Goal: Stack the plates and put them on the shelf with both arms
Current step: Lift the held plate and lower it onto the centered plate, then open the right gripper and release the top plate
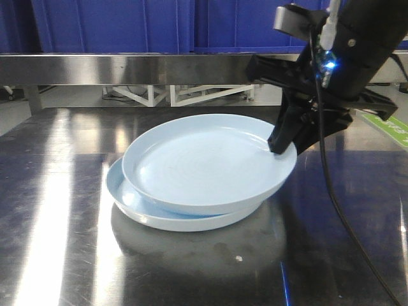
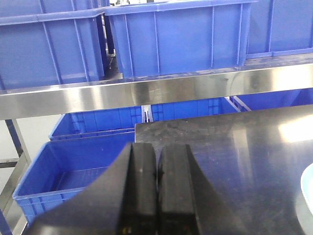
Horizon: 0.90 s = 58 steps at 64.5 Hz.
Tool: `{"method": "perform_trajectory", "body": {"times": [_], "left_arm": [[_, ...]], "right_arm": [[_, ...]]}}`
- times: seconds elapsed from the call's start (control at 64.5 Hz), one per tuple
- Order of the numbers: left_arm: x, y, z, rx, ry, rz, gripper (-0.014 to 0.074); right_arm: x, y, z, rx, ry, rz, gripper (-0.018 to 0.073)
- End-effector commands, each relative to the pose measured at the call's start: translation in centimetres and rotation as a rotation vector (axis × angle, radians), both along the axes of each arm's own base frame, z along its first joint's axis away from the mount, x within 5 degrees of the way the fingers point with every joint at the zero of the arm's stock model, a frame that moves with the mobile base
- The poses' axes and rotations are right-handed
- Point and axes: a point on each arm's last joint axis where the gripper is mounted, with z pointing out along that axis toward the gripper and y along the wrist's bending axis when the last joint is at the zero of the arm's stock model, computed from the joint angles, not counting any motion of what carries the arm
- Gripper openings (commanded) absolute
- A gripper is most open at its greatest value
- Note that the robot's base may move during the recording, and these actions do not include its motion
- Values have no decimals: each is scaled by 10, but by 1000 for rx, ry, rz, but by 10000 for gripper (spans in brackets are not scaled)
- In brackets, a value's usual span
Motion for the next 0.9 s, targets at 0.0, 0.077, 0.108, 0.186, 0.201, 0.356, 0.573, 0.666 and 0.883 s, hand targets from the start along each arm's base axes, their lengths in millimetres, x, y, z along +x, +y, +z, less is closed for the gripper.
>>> {"method": "perform_trajectory", "body": {"times": [0.0, 0.077, 0.108, 0.186, 0.201, 0.356, 0.573, 0.666, 0.883], "left_arm": [[0, 1, 20, -30, -117, 6, 82], [0, 1, 20, -30, -117, 6, 82], [0, 1, 20, -30, -117, 6, 82], [0, 1, 20, -30, -117, 6, 82], [0, 1, 20, -30, -117, 6, 82], [0, 1, 20, -30, -117, 6, 82], [0, 1, 20, -30, -117, 6, 82], [0, 1, 20, -30, -117, 6, 82], [0, 1, 20, -30, -117, 6, 82]], "right_arm": [[5, 3, 18, 41, -87, -17, 57], [6, 4, 15, 41, -79, -18, 57], [6, 4, 14, 43, -77, -20, 58], [7, 5, 14, 47, -85, -25, 58], [7, 5, 14, 47, -87, -26, 58], [8, 5, 14, 48, -96, -29, 62], [8, 5, 14, 48, -95, -29, 158], [8, 5, 14, 48, -98, -30, 286], [7, 5, 14, 46, -84, -24, 430]]}}
